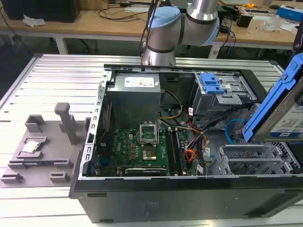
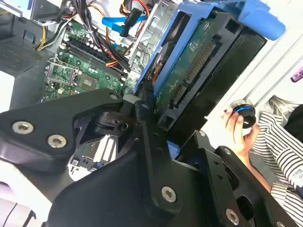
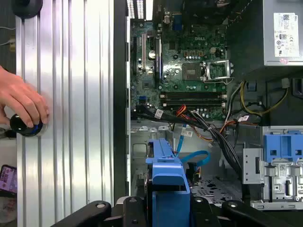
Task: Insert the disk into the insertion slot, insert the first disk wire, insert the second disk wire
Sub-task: 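Insert the disk into the insertion slot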
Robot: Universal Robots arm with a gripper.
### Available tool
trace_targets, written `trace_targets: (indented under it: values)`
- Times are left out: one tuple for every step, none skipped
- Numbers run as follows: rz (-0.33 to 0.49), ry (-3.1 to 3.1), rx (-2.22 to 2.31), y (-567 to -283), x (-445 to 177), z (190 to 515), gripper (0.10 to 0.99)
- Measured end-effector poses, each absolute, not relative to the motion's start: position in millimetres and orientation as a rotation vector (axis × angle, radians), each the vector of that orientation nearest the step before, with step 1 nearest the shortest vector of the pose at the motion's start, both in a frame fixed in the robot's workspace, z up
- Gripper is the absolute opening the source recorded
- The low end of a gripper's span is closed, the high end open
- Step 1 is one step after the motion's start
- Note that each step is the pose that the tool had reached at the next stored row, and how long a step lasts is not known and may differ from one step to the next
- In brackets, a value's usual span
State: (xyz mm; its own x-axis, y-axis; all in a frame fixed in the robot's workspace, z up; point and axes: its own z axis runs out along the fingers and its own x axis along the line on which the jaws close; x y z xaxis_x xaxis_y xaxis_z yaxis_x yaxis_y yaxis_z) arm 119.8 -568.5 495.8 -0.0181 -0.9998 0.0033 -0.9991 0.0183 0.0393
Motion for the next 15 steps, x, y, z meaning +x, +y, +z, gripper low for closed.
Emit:
trace_targets:
  values:
    - [-0.040, -2.220, 2.180, -568.5, 119.5, 495.7, 0.361]
    - [-0.040, -2.220, 2.180, -568.5, 118.8, 494.6, 0.361]
    - [-0.040, -2.220, 2.180, -568.5, 118.5, 494.1, 0.361]
    - [-0.040, -2.220, 2.180, -568.5, 118.5, 493.6, 0.361]
    - [-0.040, -2.220, 2.180, -568.5, 118.5, 493.0, 0.361]
    - [-0.040, -2.220, 2.180, -568.5, 118.4, 492.3, 0.361]
    - [-0.040, -2.220, 2.180, -568.5, 118.4, 491.4, 0.361]
    - [-0.040, -2.220, 2.180, -568.5, 118.4, 490.6, 0.361]
    - [-0.040, -2.220, 2.180, -568.5, 118.2, 490.1, 0.361]
    - [-0.040, -2.220, 2.180, -568.5, 118.1, 489.5, 0.361]
    - [-0.040, -2.220, 2.180, -568.5, 118.0, 488.9, 0.361]
    - [-0.040, -2.220, 2.180, -568.5, 117.8, 488.2, 0.361]
    - [-0.040, -2.220, 2.180, -568.5, 117.6, 487.7, 0.361]
    - [-0.040, -2.220, 2.180, -568.5, 117.5, 487.1, 0.361]
    - [-0.040, -2.220, 2.180, -568.5, 117.5, 485.8, 0.361]
